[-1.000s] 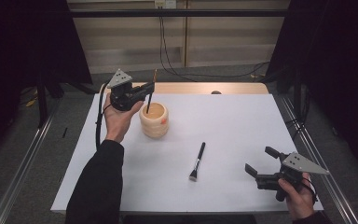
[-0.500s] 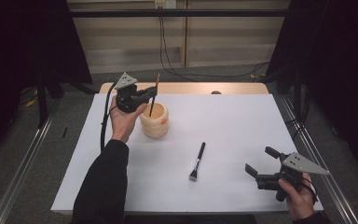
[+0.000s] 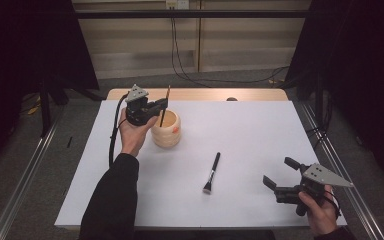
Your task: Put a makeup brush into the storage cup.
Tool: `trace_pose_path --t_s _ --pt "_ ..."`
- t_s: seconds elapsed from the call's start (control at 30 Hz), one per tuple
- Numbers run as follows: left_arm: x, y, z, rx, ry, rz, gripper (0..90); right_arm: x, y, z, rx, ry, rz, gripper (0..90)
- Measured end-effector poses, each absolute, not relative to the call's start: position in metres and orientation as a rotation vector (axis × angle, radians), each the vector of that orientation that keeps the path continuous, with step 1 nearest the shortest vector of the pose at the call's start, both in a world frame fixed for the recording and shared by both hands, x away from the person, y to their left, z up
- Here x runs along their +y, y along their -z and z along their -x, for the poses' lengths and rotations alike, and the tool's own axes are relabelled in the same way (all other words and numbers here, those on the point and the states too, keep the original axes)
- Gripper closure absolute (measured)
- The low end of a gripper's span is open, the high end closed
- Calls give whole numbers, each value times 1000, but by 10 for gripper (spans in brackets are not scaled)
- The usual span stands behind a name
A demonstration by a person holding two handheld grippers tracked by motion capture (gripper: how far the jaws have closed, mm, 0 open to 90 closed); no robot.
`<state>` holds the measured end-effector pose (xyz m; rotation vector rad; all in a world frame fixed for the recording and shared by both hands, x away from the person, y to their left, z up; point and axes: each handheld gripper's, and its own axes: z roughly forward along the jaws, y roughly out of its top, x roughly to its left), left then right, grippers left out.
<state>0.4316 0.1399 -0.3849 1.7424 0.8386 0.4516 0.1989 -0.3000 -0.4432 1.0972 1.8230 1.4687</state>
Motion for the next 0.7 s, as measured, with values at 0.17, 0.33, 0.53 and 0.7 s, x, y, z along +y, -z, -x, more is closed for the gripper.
trace_pose_path --t_s 0.17,0.33,0.53,0.7 --pt "140 392 -432 839 -432 -1750 834 -300 443 -199 1824 -1471 -1099 0" --pt "142 397 -430 842 -438 -1749 834 -300 443 -199 1822 -1469 -1099 0" --pt "145 401 -429 860 -424 -1755 834 -299 443 -199 1822 -1469 -1103 0" --pt "146 401 -428 854 -426 -1757 832 -300 443 -199 1822 -1470 -1099 0"
